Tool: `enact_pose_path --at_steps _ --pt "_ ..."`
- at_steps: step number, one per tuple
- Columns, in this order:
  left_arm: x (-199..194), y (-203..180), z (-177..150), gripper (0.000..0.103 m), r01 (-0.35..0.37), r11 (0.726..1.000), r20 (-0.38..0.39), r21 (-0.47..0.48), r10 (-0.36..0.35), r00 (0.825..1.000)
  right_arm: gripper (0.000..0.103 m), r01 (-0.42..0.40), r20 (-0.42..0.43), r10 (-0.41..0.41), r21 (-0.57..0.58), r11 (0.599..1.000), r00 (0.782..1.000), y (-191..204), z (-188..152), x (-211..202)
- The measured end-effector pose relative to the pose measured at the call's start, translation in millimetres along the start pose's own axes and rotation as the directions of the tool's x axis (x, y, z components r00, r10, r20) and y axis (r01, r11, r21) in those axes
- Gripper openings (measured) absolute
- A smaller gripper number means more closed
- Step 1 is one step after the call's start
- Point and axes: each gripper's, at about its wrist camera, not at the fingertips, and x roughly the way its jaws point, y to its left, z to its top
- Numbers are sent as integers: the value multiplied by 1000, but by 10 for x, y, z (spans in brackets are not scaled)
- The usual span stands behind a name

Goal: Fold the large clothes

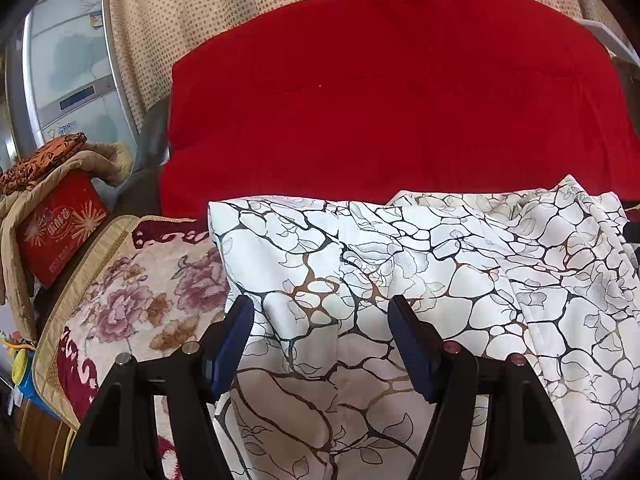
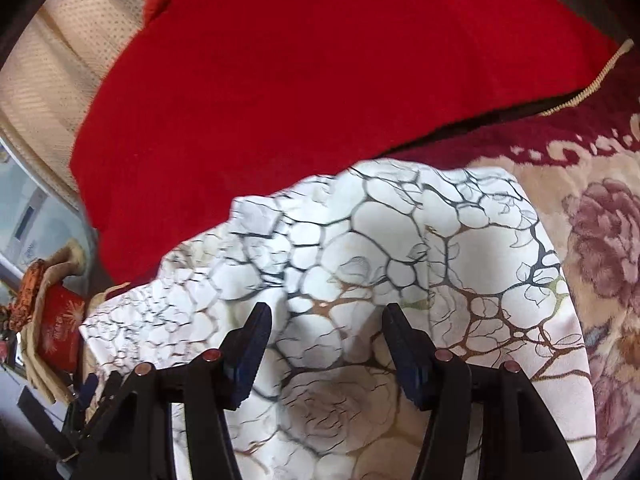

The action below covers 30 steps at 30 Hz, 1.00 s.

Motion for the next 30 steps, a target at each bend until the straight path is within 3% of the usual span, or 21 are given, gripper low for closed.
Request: enact_pose_path --at_steps 5,8,12,14,18,22,24,26,30 --pt "-22 29 2 70 -9 1000 7 -2 9 1000 62 -98 30 101 -90 991 994 261 -101 -145" --pt "-24 70 -1 70 -13 1000 4 -4 13 1000 62 -138 5 140 -157 978 990 451 -189 -140" --pt "-10 114 -16 70 -13 1000 -20 -2 13 1000 62 -132 -65 121 -223 966 991 617 -369 -5" --pt "47 131 -36 75 1 1000 -64 -1 -1 998 62 -76 -93 53 -267 961 994 672 -455 129" --pt "180 169 -131 77 11 1000 -155 3 -10 988 63 11 -36 -25 -363 932 999 844 -574 85" --pt "-5 231 -124 77 11 1000 -68 1 -11 998 63 53 40 -39 -427 903 998 1036 -697 -84" --pt "-78 253 -113 77 12 1000 -35 -3 -13 999 63 131 118 -85 -479 868 989 1127 -756 -208" --pt "-102 262 -103 77 12 1000 -23 -4 -12 1000 63 198 183 -116 -528 826 976 1240 -813 -279" --pt "-120 257 -92 77 2 1000 -22 0 -2 1000 63 252 245 -134 -554 793 960 1326 -868 -382"
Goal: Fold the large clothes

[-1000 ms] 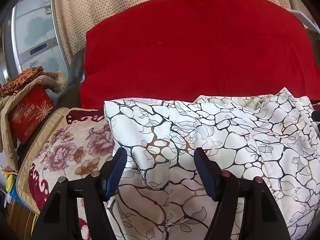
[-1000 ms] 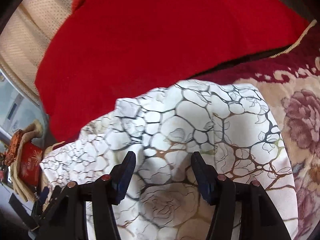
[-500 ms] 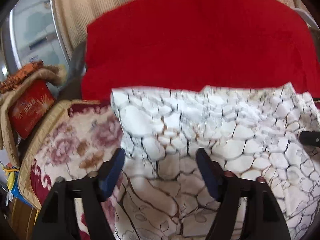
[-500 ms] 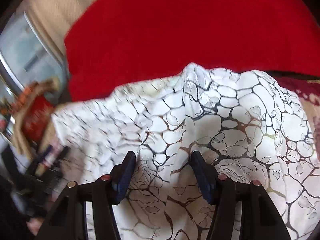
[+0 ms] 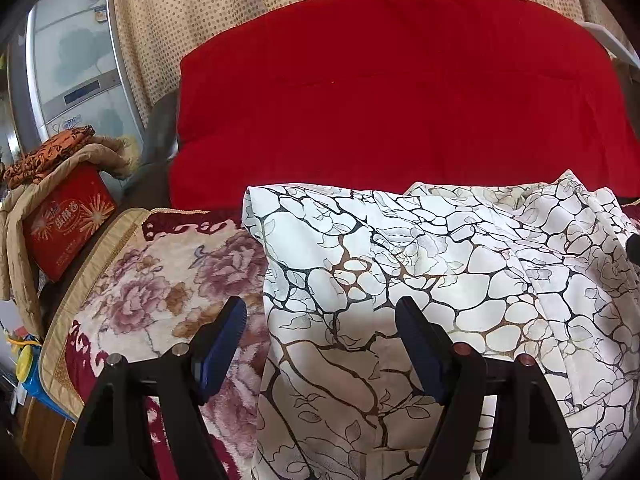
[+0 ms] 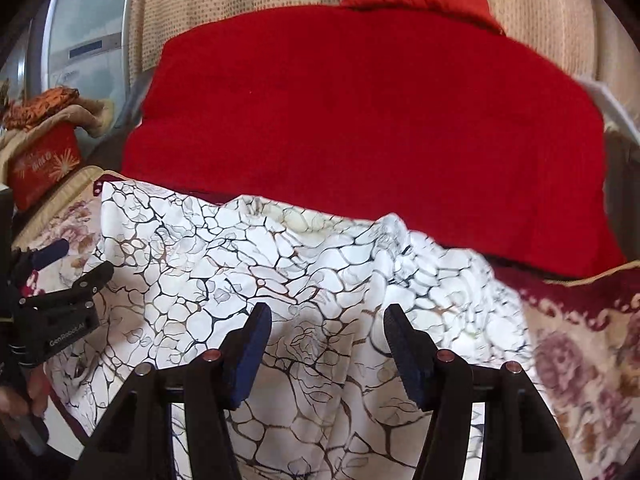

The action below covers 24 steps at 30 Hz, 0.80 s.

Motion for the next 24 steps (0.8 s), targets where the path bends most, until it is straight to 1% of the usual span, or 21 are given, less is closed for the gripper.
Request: enact_pose_path --at_steps 4,9,24 --pt "-46 -12 5 77 -8 1000 9 4 8 1000 63 41 37 -39 -31 999 999 28 9 -122" --pt "-72 -25 1 77 -13 1000 11 7 13 1000 63 44 63 -42 -36 998 997 43 5 -223" --pt "-62 -46 -10 77 -16 1000 17 16 16 1000 63 78 96 -70 -79 994 993 73 19 -254"
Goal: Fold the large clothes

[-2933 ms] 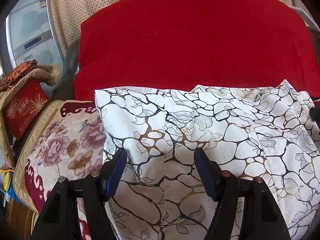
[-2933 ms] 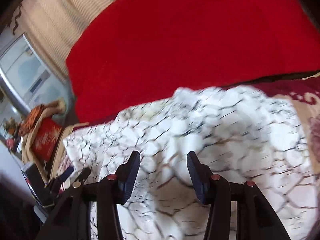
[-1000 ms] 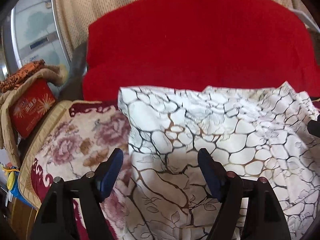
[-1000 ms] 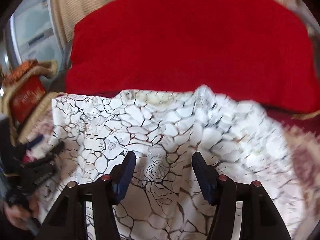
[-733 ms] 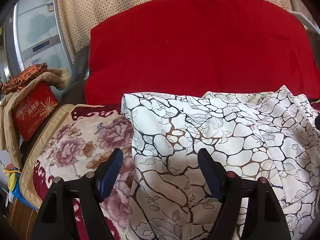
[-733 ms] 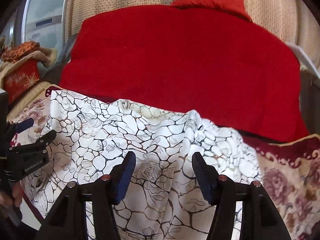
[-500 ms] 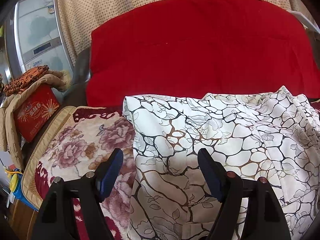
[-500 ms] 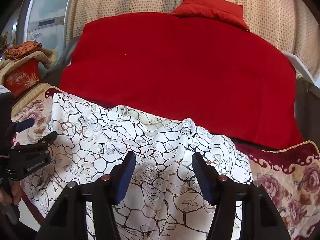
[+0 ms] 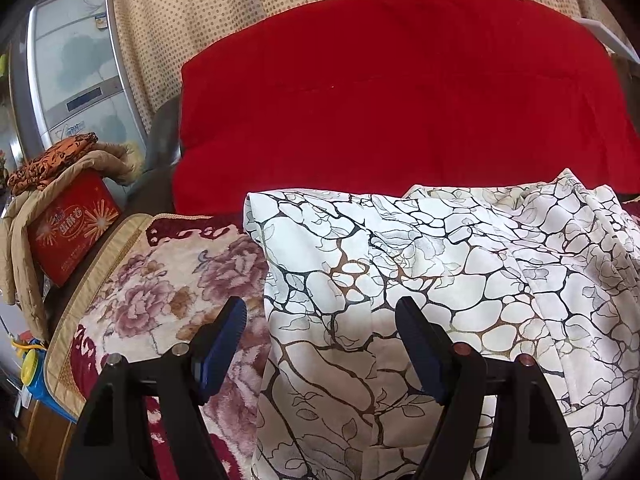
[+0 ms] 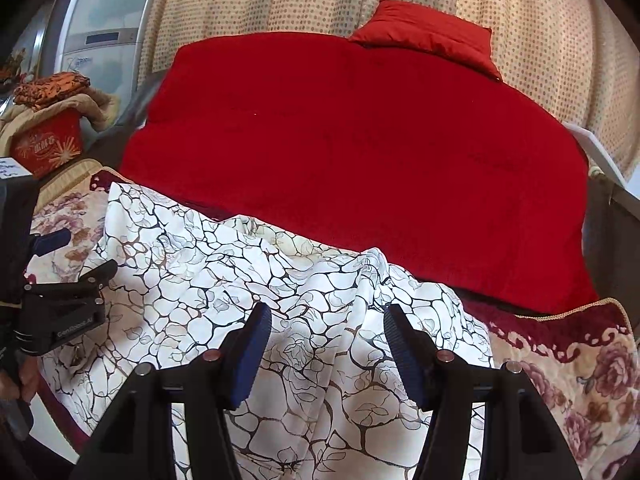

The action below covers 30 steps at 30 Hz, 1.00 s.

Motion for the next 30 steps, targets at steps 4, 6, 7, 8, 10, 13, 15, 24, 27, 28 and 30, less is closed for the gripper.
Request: enact_pose_path --at_steps 4,6,7,8,10,13,15,24,27,28,30 --pt "1 -2 0 77 0 1000 1 3 0 1000 63 4 -4 -4 0 1000 1000 2 -1 19" --pt "2 6 -1 77 0 1000 -1 2 0 1000 63 6 -4 -6 -6 1000 1000 15 1 24" --pt "2 10 0 77 0 1000 -1 1 0 1000 63 5 -4 -5 -8 1000 1000 20 1 28" --pt "1 14 -1 77 0 1000 0 0 0 1000 63 4 -4 -4 -10 1000 1000 28 0 30" --pt "0 15 -1 77 -1 1000 1 1 1 1000 63 4 -2 -4 -15 1000 1000 42 0 32" --pt "3 22 -6 77 -3 1000 2 3 3 1000 63 4 1 -4 -21 1000 1000 60 0 29" --pt "5 24 -8 77 -3 1000 0 2 3 1000 63 6 2 -6 -24 1000 1000 64 -1 26" --pt "4 15 -4 77 -3 1000 3 6 3 1000 63 29 17 -28 -35 999 999 73 3 5" --pt "4 11 -5 77 -3 1000 3 7 3 1000 63 31 18 -30 -41 999 999 79 5 3" --pt "4 10 -5 77 -4 1000 4 7 4 1000 63 30 18 -29 -42 999 999 79 6 2" --pt "-4 13 -5 77 -6 1000 7 9 6 1000 63 29 20 -29 -42 999 999 77 4 -5"
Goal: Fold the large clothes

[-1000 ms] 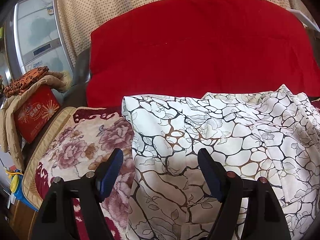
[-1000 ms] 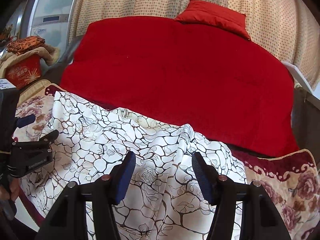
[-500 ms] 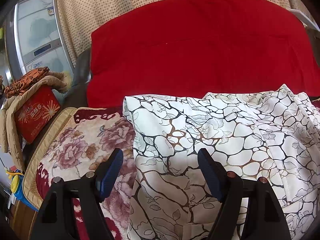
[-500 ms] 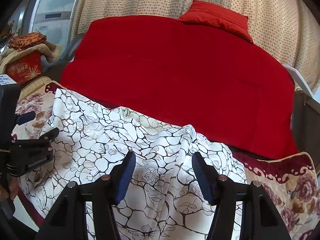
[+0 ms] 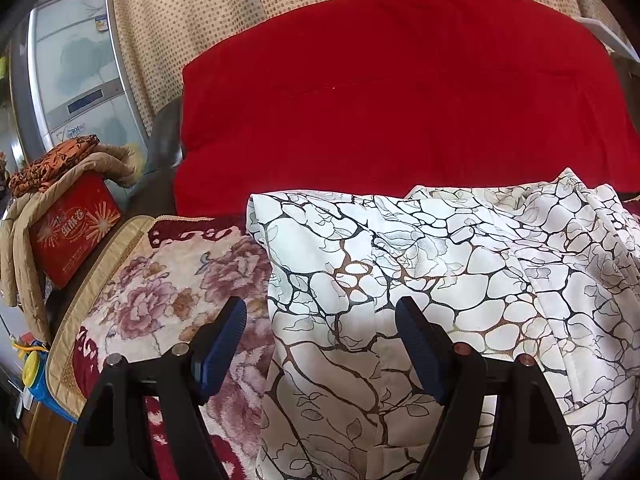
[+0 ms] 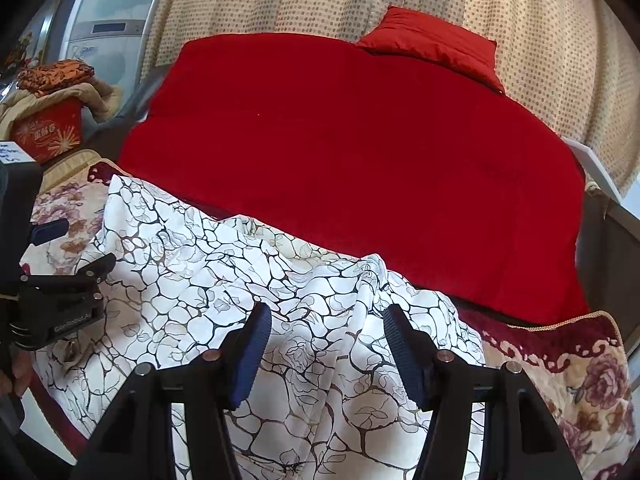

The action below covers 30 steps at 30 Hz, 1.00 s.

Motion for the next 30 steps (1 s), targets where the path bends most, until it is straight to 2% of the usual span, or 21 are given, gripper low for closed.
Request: enact_pose_path --at_steps 5,8,14,16,19,20,21,23,26,27,30 --pt "1 52 -4 77 0 1000 -8 -6 0 1000 63 -2 -8 2 -8 1000 1000 -6 -8 9" --pt "12 156 -15 77 -11 1000 -16 -29 10 1000 63 -29 -51 30 13 999 998 -98 -52 73" --pt "89 573 -129 77 -66 990 -69 -128 57 996 63 -34 -148 65 200 979 987 -684 -288 199" --pt "145 641 -188 77 -93 987 -100 -128 80 992 63 -22 -168 70 272 962 983 -927 -413 207" --pt "312 661 -309 77 -136 987 -182 -81 120 976 63 -33 -197 112 367 930 974 -1174 -641 210" --pt "423 644 -373 77 -143 988 -237 -53 127 963 63 -45 -211 142 408 912 967 -1255 -742 231" --pt "511 627 -435 77 -147 989 -284 -35 131 950 63 -65 -233 188 452 889 954 -1318 -856 289" --pt "588 635 -505 77 -124 991 -332 -51 100 938 63 -97 -267 255 489 867 929 -1356 -1031 402" --pt "504 726 -492 77 -133 987 -313 -90 99 944 63 -103 -257 242 458 883 936 -1336 -1054 358" --pt "438 754 -475 77 -138 985 -290 -102 104 951 63 -104 -250 242 462 881 937 -1344 -1037 318" --pt "285 801 -430 77 -123 984 -219 -132 92 971 63 -144 -187 273 512 847 944 -1397 -993 173"
